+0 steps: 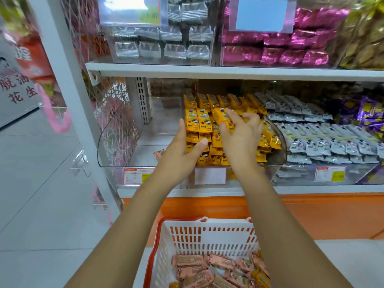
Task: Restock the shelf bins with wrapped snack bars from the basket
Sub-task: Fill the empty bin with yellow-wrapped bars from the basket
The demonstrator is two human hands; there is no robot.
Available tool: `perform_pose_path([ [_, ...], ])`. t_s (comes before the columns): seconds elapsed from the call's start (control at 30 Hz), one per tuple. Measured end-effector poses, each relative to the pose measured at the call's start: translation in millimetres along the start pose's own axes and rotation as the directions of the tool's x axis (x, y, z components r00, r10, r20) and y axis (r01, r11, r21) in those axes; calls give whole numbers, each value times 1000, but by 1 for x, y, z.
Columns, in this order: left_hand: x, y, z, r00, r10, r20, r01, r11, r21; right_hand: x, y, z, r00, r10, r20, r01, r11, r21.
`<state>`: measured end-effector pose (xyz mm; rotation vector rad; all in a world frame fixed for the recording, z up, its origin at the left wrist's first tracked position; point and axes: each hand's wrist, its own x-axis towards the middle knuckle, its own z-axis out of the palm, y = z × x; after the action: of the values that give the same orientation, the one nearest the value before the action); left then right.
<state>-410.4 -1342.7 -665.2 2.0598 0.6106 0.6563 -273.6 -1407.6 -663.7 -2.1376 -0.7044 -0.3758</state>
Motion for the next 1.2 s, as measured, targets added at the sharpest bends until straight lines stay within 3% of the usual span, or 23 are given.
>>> perform_pose_path([
  [0.2, 12, -10, 8, 999, 33, 10, -32, 998, -52, -7, -9, 21, 999, -24, 22, 25, 998, -57],
  [0.37, 5, -7, 6, 997, -64, -35, 60, 993, -104, -7, -9, 15, 996, -40, 78, 41, 999, -11],
  [0.47, -5, -2, 6, 995, 18, -103, -31, 992, -125, -13, -4, 3, 997, -76, 3, 76, 995, 60],
  [0.57, -17, -9, 6, 937, 173, -305, -166, 985, 49, -31, 7, -20, 970, -194, -147, 220, 957, 191],
  [0.63, -28, -17, 6, 902, 254, -348, -191, 960, 206, -51, 19, -34, 958, -265, -109, 285, 920, 269],
  [0.73, -55, -27, 6, 956, 264, -129, -196, 900, 388, -90, 45, -40, 939, -343, 28, 321, 903, 286],
  [0.83, -85, -48, 13, 983, 97, 155, -170, 792, 587, -134, 86, -28, 900, -337, 276, 273, 931, 243],
  [0.9, -106, -71, 18, 964, -66, 257, -134, 715, 686, -160, 117, -13, 829, -275, 487, 243, 961, 130],
  [1.0, -137, -103, 22, 893, -343, 291, -16, 622, 783, -200, 160, 18, 633, -68, 771, 185, 981, -65],
  [1.1, -159, -127, 21, 764, -550, 338, -8, 516, 857, -240, 194, 50, 428, 124, 895, 176, 960, -218],
  [1.2, -169, -137, 25, 675, -628, 387, -47, 487, 872, -276, 211, 76, 265, 275, 924, 131, 939, -317],
])
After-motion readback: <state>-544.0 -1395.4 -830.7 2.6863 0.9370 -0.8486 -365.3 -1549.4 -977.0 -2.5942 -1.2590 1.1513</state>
